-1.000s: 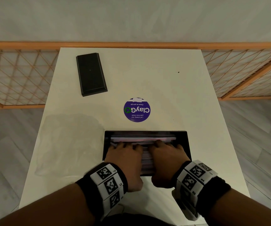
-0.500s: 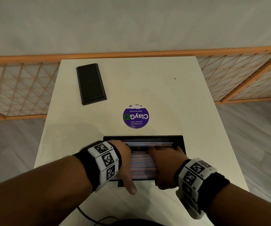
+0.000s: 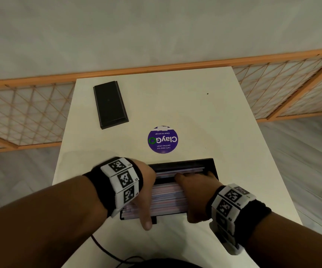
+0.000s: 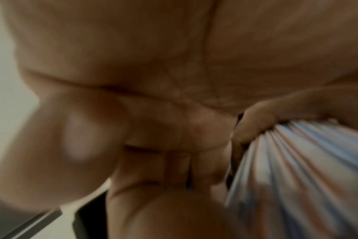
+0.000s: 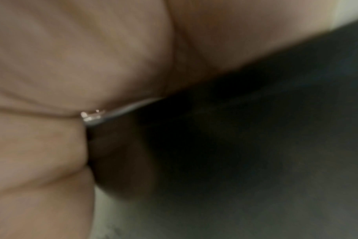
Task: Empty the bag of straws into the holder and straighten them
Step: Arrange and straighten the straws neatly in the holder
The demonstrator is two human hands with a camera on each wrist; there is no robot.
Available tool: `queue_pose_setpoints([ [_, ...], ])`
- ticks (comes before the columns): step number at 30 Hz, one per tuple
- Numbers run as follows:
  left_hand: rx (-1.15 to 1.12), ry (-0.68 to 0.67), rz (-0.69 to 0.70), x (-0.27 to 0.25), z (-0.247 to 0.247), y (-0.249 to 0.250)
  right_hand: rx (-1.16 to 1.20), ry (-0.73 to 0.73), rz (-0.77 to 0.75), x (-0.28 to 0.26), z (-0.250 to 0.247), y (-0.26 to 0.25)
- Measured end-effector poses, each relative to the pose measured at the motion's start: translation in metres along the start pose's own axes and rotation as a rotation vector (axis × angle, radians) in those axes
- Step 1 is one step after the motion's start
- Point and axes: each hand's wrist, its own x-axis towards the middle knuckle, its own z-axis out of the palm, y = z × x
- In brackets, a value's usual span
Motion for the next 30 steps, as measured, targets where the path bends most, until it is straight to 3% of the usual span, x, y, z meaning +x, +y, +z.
queue_pose_setpoints([
  [3, -0.005, 0.065, -0.009, -0.015, -0.011, -0.005, 0.01, -0.013, -0.001, 0.0, -0.001, 0.0],
  [13, -0.416, 0.678, 0.031, -0.056, -0.005, -0.068, 0.097, 0.029, 0.023, -0.002, -0.001, -0.004],
  [17, -0.593, 0.598, 0.038, -0.045, 0.025, -0.073, 0.112, 0.037, 0.041, -0.001, -0.001, -0.004],
  [21, -0.42, 0.441, 0.063, -0.024, 0.041, -0.055, 0.117, 0.021, 0.091, -0.002, 0.0, -0.003],
  [30, -0.254, 0.382, 0.069, -0.008, 0.03, -0.026, 0.194, 0.075, 0.195, -0.02, -0.004, -0.002],
])
